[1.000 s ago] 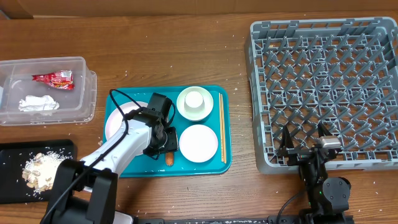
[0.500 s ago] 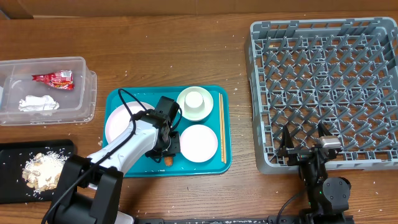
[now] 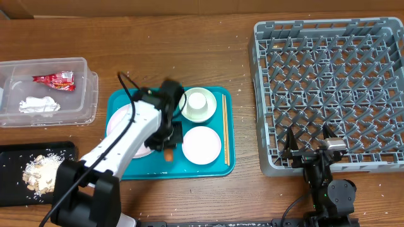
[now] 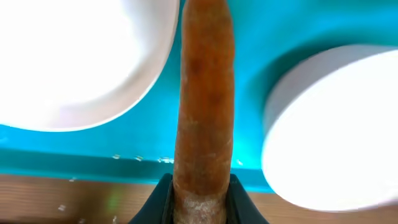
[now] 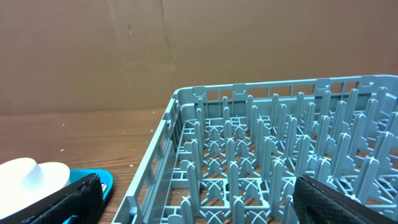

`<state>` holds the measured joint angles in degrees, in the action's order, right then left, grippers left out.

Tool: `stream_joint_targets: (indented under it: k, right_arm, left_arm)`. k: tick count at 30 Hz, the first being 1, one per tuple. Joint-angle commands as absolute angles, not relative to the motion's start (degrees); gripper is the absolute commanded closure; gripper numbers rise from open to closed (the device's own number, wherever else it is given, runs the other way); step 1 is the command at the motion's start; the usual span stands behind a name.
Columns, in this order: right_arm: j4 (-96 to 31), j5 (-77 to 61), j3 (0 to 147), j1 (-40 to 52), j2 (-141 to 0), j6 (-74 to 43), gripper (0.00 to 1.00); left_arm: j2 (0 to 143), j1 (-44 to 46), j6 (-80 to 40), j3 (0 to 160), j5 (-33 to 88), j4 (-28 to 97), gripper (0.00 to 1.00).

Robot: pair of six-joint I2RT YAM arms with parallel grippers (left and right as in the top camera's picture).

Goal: Sort waste into correct bins and load items into the dishwasher
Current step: 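Carry the carrot left and release it onto the black tray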

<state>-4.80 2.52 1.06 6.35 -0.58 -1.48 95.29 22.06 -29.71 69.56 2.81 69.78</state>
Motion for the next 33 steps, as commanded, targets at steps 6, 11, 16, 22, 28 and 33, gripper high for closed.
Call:
stream_joint_targets:
  k: [6,11,16,22,28,33]
  right_arm:
    - [-4.6,2.9,0.5,6.0,-0.2,-1.5,0.00]
    - [-4.6,2.9,0.5,6.0,-0.2,-1.5,0.00]
    - [-4.6,2.9,0.5,6.0,-0.2,-1.5,0.00]
    - [-4.6,2.9,0.5,6.0,-0.2,-1.5,0.00]
    - [-4.6,2.9,0.5,6.0,-0.2,-1.5,0.00]
    - [-4.6,2.9,0.5,6.0,-0.2,-1.5,0.00]
  left_arm:
    - [89.0,5.1,-32.8,92.7,-10.8,86.3,0.94]
    - [88.5,-19.0,-32.8,94.0,-9.4,86.7,0.96]
    - [90.1,-41.1,-34.2,90.4,0.1,79.7,0.96]
    - [94.5,-51.7,-38.9,78.0,1.7,69.0,0.95]
    - [100.4,-53.3,-38.8,74.1,2.7,63.9,0.94]
    - [104.3,-53.3,-38.7,74.1,1.6,61.8,0.90]
